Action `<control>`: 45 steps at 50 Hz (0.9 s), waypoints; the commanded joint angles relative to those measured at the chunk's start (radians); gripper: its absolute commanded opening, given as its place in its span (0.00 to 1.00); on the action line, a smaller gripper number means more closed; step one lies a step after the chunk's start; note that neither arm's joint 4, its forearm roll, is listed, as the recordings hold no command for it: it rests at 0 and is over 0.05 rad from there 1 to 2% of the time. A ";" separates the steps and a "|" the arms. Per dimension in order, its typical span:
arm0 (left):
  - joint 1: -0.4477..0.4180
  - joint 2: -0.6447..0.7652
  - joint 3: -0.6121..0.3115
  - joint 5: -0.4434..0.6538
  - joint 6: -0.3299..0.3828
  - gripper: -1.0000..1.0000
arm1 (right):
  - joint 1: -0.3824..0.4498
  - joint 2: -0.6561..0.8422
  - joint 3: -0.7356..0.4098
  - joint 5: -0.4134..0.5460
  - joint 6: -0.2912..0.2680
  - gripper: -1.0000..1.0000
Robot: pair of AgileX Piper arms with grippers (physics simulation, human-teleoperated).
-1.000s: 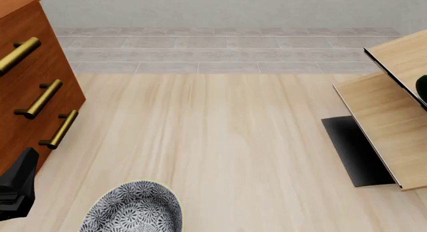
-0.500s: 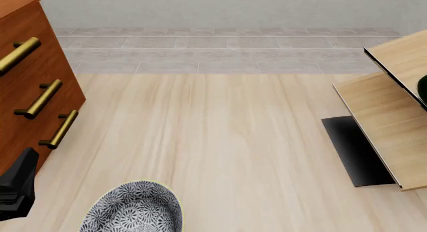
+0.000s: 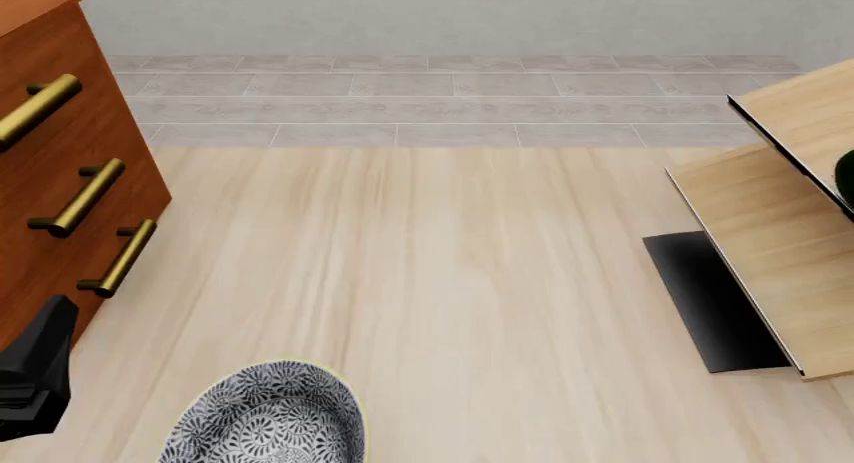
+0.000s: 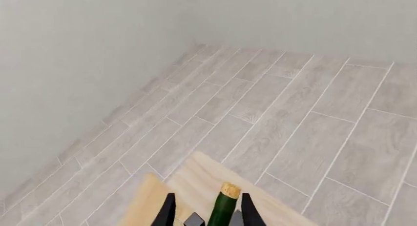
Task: Put the wine bottle on the wine rack.
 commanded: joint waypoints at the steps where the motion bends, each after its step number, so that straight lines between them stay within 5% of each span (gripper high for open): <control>1: -0.006 0.000 0.000 -0.003 0.001 1.00 | 0.004 -0.047 -0.034 0.043 0.001 1.00; 16: -0.012 0.000 0.000 -0.014 0.007 1.00 | 0.077 -0.189 -0.031 0.105 -0.010 1.00; 45: -0.001 0.000 0.000 -0.017 0.021 1.00 | 0.207 -0.377 0.070 0.136 -0.114 1.00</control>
